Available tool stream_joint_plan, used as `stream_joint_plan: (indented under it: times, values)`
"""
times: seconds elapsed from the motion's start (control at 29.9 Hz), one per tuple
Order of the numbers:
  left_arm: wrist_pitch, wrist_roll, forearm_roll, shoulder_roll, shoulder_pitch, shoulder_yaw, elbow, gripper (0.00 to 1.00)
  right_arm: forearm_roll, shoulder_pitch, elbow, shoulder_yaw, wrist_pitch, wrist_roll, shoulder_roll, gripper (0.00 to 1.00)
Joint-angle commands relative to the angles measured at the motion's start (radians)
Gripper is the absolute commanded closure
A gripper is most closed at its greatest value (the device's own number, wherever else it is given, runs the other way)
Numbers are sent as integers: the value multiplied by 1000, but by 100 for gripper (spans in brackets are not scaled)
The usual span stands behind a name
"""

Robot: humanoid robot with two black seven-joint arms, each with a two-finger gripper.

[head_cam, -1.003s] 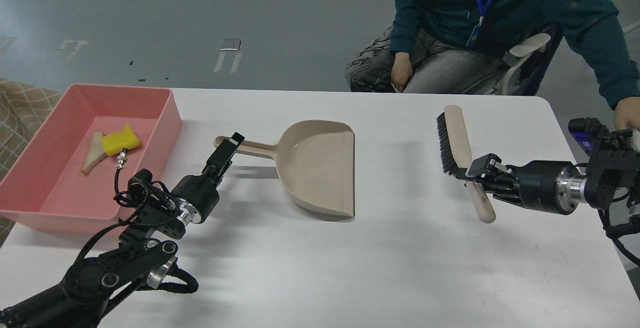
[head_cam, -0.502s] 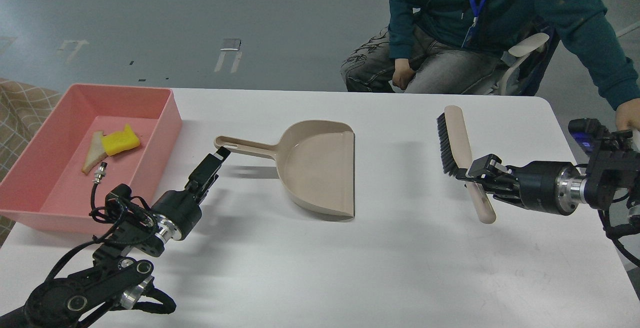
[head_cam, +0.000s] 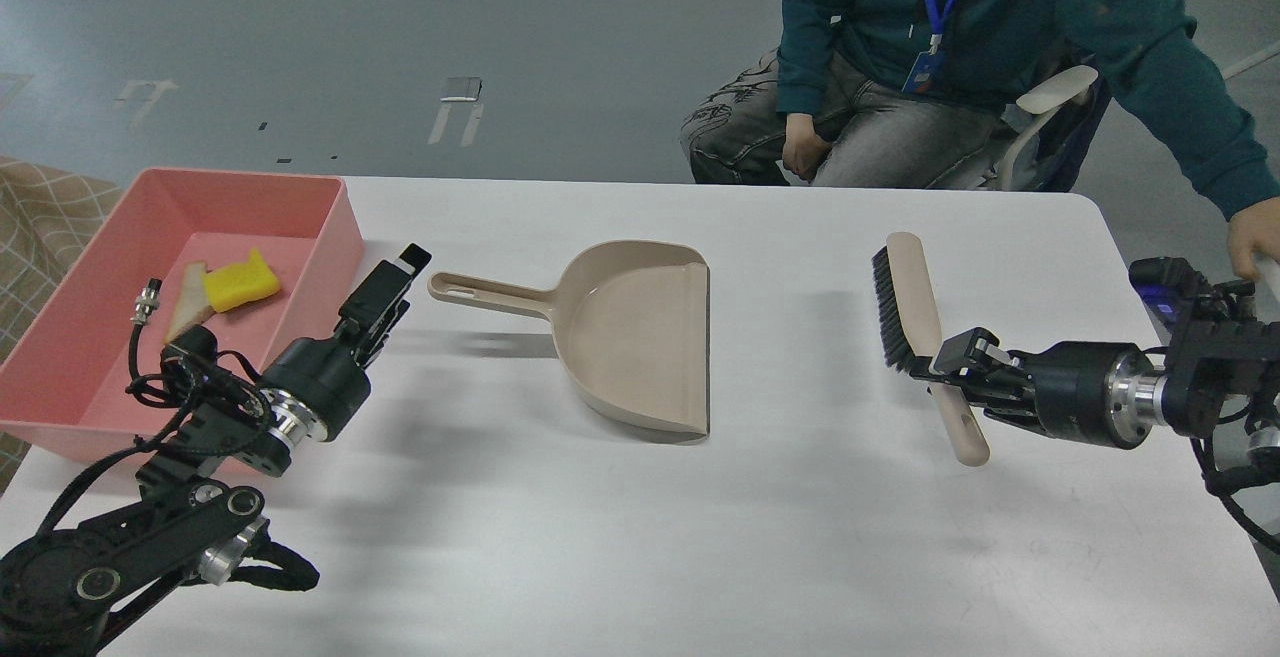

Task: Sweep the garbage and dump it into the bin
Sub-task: 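Open the left gripper and withdraw it from the dustpan, then lower the brush onto the table and release with the right gripper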

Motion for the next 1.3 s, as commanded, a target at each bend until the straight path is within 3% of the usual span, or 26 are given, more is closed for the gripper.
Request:
stream_joint_plan:
  times: [0.0, 0.37, 1.2, 1.27]
  values:
    - [-5, 2, -4, 7, -36, -4, 0, 4, -11, -9, 1, -3, 0, 0, 0, 100]
    - [-19, 12, -105, 22, -206, -25, 29, 4, -24, -43, 1, -2, 0, 0, -1, 100]
    - [-46, 15, -153, 10, -380, -22, 158, 4, -113, -66, 0, -2, -3, 0, -8, 100]
    - [-46, 15, -153, 10, -380, -22, 158, 4, -111, -66, 0, -2, -3, 0, -8, 94]
